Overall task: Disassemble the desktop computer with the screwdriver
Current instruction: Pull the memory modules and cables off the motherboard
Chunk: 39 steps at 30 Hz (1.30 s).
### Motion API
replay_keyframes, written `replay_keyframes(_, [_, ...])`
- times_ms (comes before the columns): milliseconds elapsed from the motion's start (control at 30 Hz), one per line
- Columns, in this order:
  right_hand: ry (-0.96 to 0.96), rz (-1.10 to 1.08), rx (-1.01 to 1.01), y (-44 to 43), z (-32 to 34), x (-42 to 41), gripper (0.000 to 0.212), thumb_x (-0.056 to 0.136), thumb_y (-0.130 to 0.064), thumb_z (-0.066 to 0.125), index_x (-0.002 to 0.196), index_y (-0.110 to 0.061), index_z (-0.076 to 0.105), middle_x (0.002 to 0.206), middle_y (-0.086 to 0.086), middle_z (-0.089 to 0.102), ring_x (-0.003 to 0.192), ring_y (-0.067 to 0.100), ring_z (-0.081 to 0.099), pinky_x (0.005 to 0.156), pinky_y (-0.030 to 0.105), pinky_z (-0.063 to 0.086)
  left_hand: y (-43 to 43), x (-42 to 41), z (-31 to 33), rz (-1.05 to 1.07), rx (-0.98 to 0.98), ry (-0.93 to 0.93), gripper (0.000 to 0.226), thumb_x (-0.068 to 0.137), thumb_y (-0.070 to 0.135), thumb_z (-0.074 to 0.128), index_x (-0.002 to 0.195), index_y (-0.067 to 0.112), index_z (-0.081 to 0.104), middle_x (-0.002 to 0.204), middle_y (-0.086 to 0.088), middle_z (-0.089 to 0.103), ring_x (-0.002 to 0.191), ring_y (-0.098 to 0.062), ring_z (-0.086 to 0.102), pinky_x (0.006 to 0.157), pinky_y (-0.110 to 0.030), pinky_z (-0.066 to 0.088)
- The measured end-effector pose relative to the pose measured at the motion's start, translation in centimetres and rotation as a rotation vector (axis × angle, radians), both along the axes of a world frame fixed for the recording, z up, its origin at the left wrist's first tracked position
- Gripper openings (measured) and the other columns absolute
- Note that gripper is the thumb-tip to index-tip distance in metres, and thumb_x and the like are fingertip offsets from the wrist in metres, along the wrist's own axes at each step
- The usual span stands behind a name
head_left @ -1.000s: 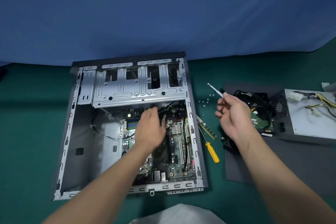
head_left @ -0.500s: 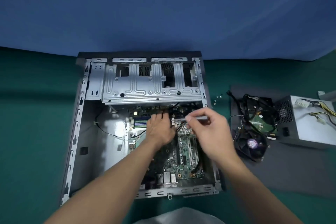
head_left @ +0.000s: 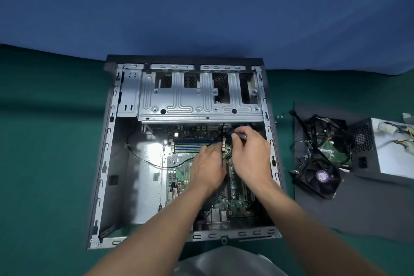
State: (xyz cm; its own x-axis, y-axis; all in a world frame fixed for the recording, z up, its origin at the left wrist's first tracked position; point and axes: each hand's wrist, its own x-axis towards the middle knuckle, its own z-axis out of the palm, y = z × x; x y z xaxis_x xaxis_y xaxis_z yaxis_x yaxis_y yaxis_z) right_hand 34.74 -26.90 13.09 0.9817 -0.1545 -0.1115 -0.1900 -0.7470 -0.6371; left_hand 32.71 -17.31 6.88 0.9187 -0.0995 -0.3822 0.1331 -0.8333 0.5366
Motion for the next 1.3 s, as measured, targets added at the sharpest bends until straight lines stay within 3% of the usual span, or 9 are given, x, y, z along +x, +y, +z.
replay_keyframes(133, [0.020, 0.024, -0.069, 0.8, -1.6, 0.3, 0.023, 0.099, -0.012, 0.045, 0.113, -0.001, 0.059, 0.106, 0.013, 0.062, 0.095, 0.027, 0.056, 0.085, 0.034, 0.042, 0.6, 1.4, 0.2, 0.014, 0.143, -0.103, 0.017, 0.094, 0.017, 0.056, 0.110, 0.013, 0.061, 0.099, -0.005, 0.065, 0.098, -0.023, 0.055, 0.081, -0.034, 0.043])
replay_keyframes(233, [0.066, 0.026, -0.121, 1.1, -2.3, 1.3, 0.019, 0.099, -0.011, 0.044, 0.101, 0.002, 0.058, 0.094, 0.012, 0.058, 0.079, 0.021, 0.049, 0.070, 0.030, 0.039, 1.9, 2.4, 0.3, 0.169, 0.111, -0.106, 0.010, 0.096, 0.016, 0.055, 0.092, 0.012, 0.063, 0.065, 0.007, 0.051, 0.061, -0.012, 0.055, 0.055, -0.023, 0.036])
replay_keyframes(300, [0.126, 0.035, -0.173, 0.9, -2.4, 2.2, 0.018, 0.099, -0.007, 0.043, 0.094, 0.003, 0.058, 0.087, 0.010, 0.053, 0.072, 0.019, 0.050, 0.066, 0.028, 0.041, 3.2, 2.8, 0.1, 0.242, 0.101, -0.104, 0.011, 0.095, 0.011, 0.052, 0.095, 0.010, 0.063, 0.059, 0.009, 0.045, 0.052, -0.007, 0.047, 0.049, -0.020, 0.035])
replay_keyframes(400, [0.211, 0.088, -0.271, 0.7, -2.5, 3.4, 0.025, 0.096, -0.002, 0.043, 0.072, -0.003, 0.051, 0.076, 0.008, 0.048, 0.058, 0.011, 0.045, 0.060, 0.025, 0.043, 5.0, 3.1, -0.3, 0.173, 0.196, -0.106, 0.018, 0.087, 0.002, 0.051, 0.096, 0.010, 0.065, 0.055, 0.006, 0.044, 0.051, -0.013, 0.049, 0.055, -0.028, 0.045])
replay_keyframes(567, [0.326, 0.110, -0.394, 0.8, -2.8, 4.6, 0.042, 0.095, -0.005, 0.046, 0.054, -0.006, 0.040, 0.058, 0.003, 0.040, 0.048, 0.012, 0.042, 0.039, 0.018, 0.031, 6.0, 3.6, -0.7, 0.029, 0.328, 0.006, 0.008, 0.088, 0.010, 0.056, 0.090, 0.017, 0.059, 0.056, 0.004, 0.045, 0.049, -0.010, 0.040, 0.057, -0.027, 0.033])
replay_keyframes(733, [0.417, 0.215, -0.510, 0.9, -2.9, 5.3, 0.034, 0.097, -0.009, 0.041, 0.070, 0.004, 0.056, 0.061, 0.006, 0.045, 0.061, 0.021, 0.050, 0.060, 0.032, 0.048, 6.1, 3.7, -1.3, -0.014, 0.340, 0.048, 0.008, 0.090, 0.017, 0.056, 0.084, 0.019, 0.051, 0.059, 0.004, 0.047, 0.050, -0.008, 0.039, 0.054, -0.026, 0.030])
replay_keyframes(1000, [0.459, 0.239, -0.560, 0.5, -3.1, 5.8, 0.041, 0.097, -0.009, 0.041, 0.055, -0.008, 0.039, 0.056, 0.003, 0.041, 0.048, 0.015, 0.040, 0.038, 0.022, 0.025, 5.7, 3.5, -2.1, -0.023, 0.330, 0.073, 0.021, 0.090, 0.027, 0.060, 0.082, 0.021, 0.042, 0.063, 0.005, 0.047, 0.054, -0.008, 0.038, 0.061, -0.030, 0.030])
replay_keyframes(1200, [0.469, 0.269, -0.523, 0.7, -2.7, 6.1, 0.036, 0.094, -0.007, 0.042, 0.058, -0.008, 0.041, 0.061, 0.005, 0.044, 0.052, 0.017, 0.042, 0.042, 0.025, 0.030, 5.9, 3.6, -1.9, -0.044, 0.304, 0.085, 0.020, 0.091, 0.025, 0.060, 0.083, 0.021, 0.042, 0.065, 0.005, 0.049, 0.057, -0.009, 0.039, 0.064, -0.031, 0.030])
replay_keyframes(1300, [0.485, 0.349, -0.581, 1.0, -2.4, 6.2, 0.036, 0.097, -0.013, 0.039, 0.061, -0.007, 0.043, 0.065, 0.007, 0.048, 0.057, 0.021, 0.047, 0.058, 0.031, 0.041, 6.0, 3.6, -1.7, -0.064, 0.304, 0.076, 0.020, 0.092, 0.022, 0.058, 0.086, 0.021, 0.040, 0.065, 0.005, 0.047, 0.056, -0.009, 0.037, 0.064, -0.031, 0.029])
